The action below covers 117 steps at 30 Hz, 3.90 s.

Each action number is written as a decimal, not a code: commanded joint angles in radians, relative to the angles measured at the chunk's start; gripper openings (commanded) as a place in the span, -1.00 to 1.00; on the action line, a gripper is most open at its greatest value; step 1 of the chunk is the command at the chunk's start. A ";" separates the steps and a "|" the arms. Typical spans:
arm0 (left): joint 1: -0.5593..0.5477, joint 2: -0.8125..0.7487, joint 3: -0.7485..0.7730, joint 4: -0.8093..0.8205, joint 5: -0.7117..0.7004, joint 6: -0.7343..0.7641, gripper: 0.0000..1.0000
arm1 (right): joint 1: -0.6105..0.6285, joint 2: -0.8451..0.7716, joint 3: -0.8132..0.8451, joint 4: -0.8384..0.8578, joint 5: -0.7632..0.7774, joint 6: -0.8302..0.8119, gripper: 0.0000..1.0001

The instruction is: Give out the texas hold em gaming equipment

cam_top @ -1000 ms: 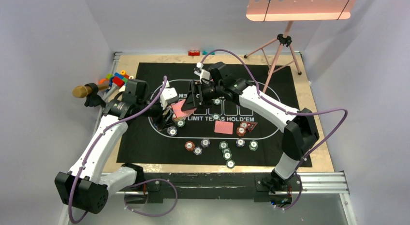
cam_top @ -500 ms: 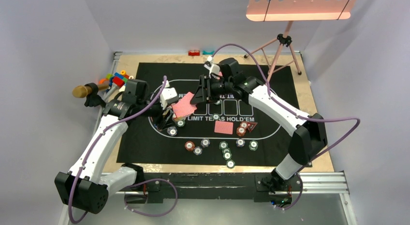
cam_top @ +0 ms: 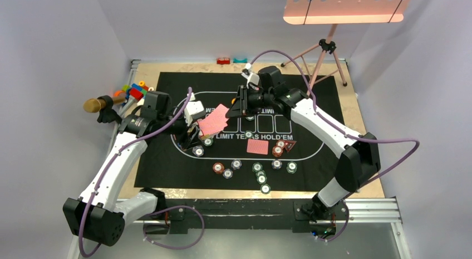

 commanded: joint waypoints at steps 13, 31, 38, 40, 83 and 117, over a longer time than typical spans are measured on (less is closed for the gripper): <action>0.008 -0.022 0.022 0.034 0.042 0.021 -1.00 | -0.069 -0.139 -0.066 0.098 -0.013 0.065 -0.89; 0.008 -0.030 0.019 0.026 0.040 0.029 -1.00 | -0.270 -0.318 -0.286 0.187 -0.135 0.161 -1.00; 0.008 -0.031 0.023 0.023 0.048 0.024 -1.00 | -0.339 -0.388 -0.479 0.091 -0.105 0.059 -1.00; 0.008 -0.032 0.026 0.023 0.049 0.023 -1.00 | -0.341 -0.384 -0.536 0.079 -0.072 0.031 -1.00; 0.008 -0.027 0.030 0.033 0.064 0.000 -1.00 | -0.161 -0.413 -0.359 -0.036 0.165 0.005 0.76; 0.006 -0.040 0.034 0.022 0.066 0.005 -1.00 | 0.102 0.011 -0.082 0.245 0.004 0.206 0.48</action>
